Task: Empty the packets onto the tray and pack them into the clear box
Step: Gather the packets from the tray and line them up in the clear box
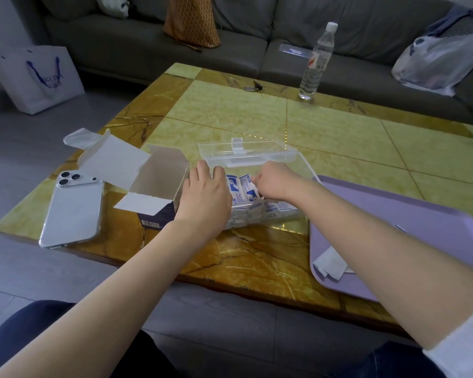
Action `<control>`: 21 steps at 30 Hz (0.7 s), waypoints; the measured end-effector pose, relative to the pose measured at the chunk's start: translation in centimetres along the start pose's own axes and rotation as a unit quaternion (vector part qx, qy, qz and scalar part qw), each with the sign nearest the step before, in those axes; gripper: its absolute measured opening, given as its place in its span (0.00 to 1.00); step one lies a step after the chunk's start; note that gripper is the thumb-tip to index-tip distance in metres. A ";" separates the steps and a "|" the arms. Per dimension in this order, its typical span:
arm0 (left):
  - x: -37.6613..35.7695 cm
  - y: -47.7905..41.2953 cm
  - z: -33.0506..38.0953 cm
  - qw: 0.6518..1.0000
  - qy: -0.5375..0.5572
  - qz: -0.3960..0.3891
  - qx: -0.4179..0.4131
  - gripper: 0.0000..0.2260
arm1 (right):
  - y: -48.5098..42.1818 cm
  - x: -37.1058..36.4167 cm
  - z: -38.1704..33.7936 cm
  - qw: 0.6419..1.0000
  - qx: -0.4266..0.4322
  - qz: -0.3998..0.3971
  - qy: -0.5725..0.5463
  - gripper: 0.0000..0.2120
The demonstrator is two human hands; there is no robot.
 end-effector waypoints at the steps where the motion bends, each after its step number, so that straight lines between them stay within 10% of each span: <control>1: 0.0 0.0 0.0 1.000 -0.004 0.000 0.000 0.16 | 0.4 0.4 0.0 1.000 0.010 0.011 0.016 0.19; 11: 2.7 1.0 5.4 0.984 0.102 0.114 -0.092 0.13 | 7.9 3.8 3.3 0.910 0.185 0.371 -0.008 0.10; 16: 1.4 2.7 11.2 0.959 0.181 0.104 -0.190 0.09 | 9.5 3.7 13.3 0.926 0.043 0.371 0.055 0.09; 21: -2.8 4.3 16.1 0.965 0.086 -0.050 -0.244 0.12 | 10.8 3.2 24.5 0.938 -0.282 0.189 0.068 0.25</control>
Point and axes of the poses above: each hand's wrist, its own y-axis away from the middle knuckle, its own x-axis out of the back of the hand, z = x × y, the point moved 5 cm from there along -y, towards the middle knuckle, and after that the axes turned 10 degrees about z, right-handed, at the moved point
